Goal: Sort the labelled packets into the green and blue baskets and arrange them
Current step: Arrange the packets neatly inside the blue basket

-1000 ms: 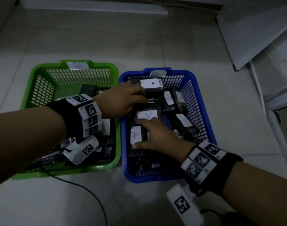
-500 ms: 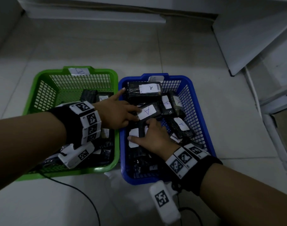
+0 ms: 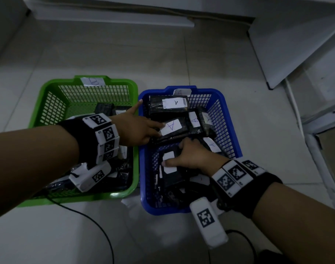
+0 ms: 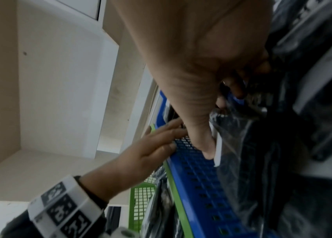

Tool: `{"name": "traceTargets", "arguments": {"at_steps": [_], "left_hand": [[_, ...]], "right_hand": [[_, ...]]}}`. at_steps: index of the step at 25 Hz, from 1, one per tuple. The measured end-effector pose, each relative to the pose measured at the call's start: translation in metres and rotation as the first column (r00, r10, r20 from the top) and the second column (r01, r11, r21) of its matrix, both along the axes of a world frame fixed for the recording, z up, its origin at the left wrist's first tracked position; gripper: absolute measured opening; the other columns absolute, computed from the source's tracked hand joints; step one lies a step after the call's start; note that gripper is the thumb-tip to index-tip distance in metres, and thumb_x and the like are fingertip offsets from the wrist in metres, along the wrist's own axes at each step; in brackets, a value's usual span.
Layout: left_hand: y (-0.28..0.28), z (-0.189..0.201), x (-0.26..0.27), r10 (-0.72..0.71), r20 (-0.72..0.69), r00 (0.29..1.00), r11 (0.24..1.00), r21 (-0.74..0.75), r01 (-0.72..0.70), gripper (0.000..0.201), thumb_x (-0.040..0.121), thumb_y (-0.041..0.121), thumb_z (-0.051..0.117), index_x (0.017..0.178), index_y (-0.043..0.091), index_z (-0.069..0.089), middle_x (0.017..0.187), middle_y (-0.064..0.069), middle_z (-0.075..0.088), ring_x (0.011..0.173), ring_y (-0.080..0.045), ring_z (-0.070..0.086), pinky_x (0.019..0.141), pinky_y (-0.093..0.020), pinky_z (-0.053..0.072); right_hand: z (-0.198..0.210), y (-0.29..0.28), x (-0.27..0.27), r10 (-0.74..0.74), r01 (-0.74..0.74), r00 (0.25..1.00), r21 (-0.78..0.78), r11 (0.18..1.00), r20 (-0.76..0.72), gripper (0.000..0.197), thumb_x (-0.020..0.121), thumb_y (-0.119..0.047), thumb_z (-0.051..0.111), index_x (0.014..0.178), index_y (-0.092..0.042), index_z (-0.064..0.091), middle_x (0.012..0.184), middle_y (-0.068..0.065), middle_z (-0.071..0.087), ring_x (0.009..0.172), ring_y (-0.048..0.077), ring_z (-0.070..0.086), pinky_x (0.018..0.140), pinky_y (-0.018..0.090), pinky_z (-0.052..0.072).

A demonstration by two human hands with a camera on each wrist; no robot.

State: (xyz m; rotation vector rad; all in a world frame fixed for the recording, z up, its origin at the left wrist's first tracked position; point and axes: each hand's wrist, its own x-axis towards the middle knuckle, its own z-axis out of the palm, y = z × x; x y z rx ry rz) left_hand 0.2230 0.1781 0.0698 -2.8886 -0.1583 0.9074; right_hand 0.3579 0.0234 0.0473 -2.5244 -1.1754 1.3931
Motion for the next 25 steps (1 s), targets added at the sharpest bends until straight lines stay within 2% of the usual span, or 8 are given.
{"name": "traceTargets", "arguments": {"at_steps": [1,3,6,9,13,16,19,25], "left_hand": [[0.000,0.000,0.000,0.006,-0.007,1.000,1.000,0.000,-0.006,0.045,0.100,0.037,0.021,0.145,0.040,0.023,0.157,0.021,0.003,0.144,-0.005,0.013,0.107,-0.067,-0.013],[0.000,0.000,0.001,0.012,-0.005,1.000,1.000,-0.006,-0.012,0.045,0.100,0.038,0.020,0.145,0.039,0.022,0.157,0.020,0.003,0.144,-0.006,0.013,0.106,-0.068,-0.014],[0.000,-0.002,0.001,0.015,0.018,1.000,1.000,-0.003,-0.015,0.046,0.100,0.038,0.020,0.146,0.036,0.022,0.158,0.017,0.005,0.145,-0.007,0.013,0.106,-0.068,-0.014],[-0.002,-0.001,0.000,0.003,0.008,1.000,1.000,0.003,-0.003,0.046,0.100,0.039,0.019,0.146,0.042,0.014,0.158,0.015,0.004,0.145,-0.011,0.012,0.105,-0.070,-0.011],[-0.003,0.001,0.002,-0.035,-0.023,0.999,0.999,0.008,0.036,0.044,0.100,0.041,0.017,0.142,0.054,0.014,0.158,0.014,-0.003,0.146,-0.016,0.009,0.104,-0.071,-0.013],[-0.002,0.000,0.002,-0.005,-0.022,1.000,1.000,0.030,0.005,0.043,0.100,0.041,0.017,0.142,0.050,0.018,0.158,0.014,-0.006,0.146,-0.016,0.008,0.105,-0.071,-0.011],[-0.003,0.000,0.003,0.011,-0.009,1.000,0.999,0.038,-0.011,0.044,0.100,0.041,0.017,0.144,0.047,0.017,0.159,0.012,-0.007,0.146,-0.016,0.008,0.105,-0.070,-0.012],[-0.001,-0.003,0.003,0.019,-0.011,1.000,1.000,0.019,-0.018,0.046,0.100,0.041,0.019,0.145,0.044,0.013,0.159,0.011,-0.006,0.146,-0.017,0.009,0.106,-0.069,-0.013]], "right_hand": [[0.003,-0.001,0.003,-0.001,0.003,0.999,0.029,1.000,-0.041,0.068,0.057,-0.060,0.079,0.106,-0.018,0.059,0.113,0.004,0.058,0.109,0.021,0.056,0.080,0.031,0.052],[0.014,-0.002,0.008,0.021,-0.013,0.992,0.073,0.997,-0.121,0.037,0.067,-0.048,0.080,0.082,-0.021,0.058,0.085,-0.005,0.060,0.084,0.014,0.059,0.060,0.023,0.044],[0.026,-0.002,0.021,-0.023,0.031,0.954,0.022,0.999,-0.298,0.022,0.078,-0.030,0.075,0.090,-0.017,0.062,0.094,-0.002,0.066,0.085,0.014,0.062,0.070,0.024,0.052],[0.030,-0.004,0.032,-0.107,0.036,0.870,-0.156,0.987,-0.481,0.021,0.083,-0.019,0.069,0.103,-0.012,0.066,0.104,0.006,0.071,0.094,0.023,0.067,0.094,0.038,0.052],[0.021,-0.010,0.037,-0.283,0.255,0.753,-0.134,0.958,-0.594,0.015,0.082,-0.001,0.065,0.096,-0.008,0.068,0.089,0.009,0.072,0.082,0.024,0.068,0.084,0.038,0.054],[0.007,-0.008,0.038,-0.462,0.609,0.641,0.040,0.792,-0.613,0.017,0.081,0.005,0.063,0.093,-0.006,0.067,0.095,0.015,0.069,0.087,0.031,0.065,0.088,0.045,0.053],[-0.003,-0.010,0.034,-0.514,0.735,0.557,0.099,0.671,-0.652,0.017,0.082,0.006,0.063,0.094,-0.006,0.067,0.097,0.015,0.068,0.083,0.029,0.065,0.084,0.043,0.054],[0.005,-0.007,0.041,-0.209,0.485,0.650,0.187,0.854,-0.731,0.036,0.083,0.011,0.056,0.113,-0.008,0.062,0.103,0.010,0.070,0.094,0.024,0.067,0.083,0.036,0.057]]}}
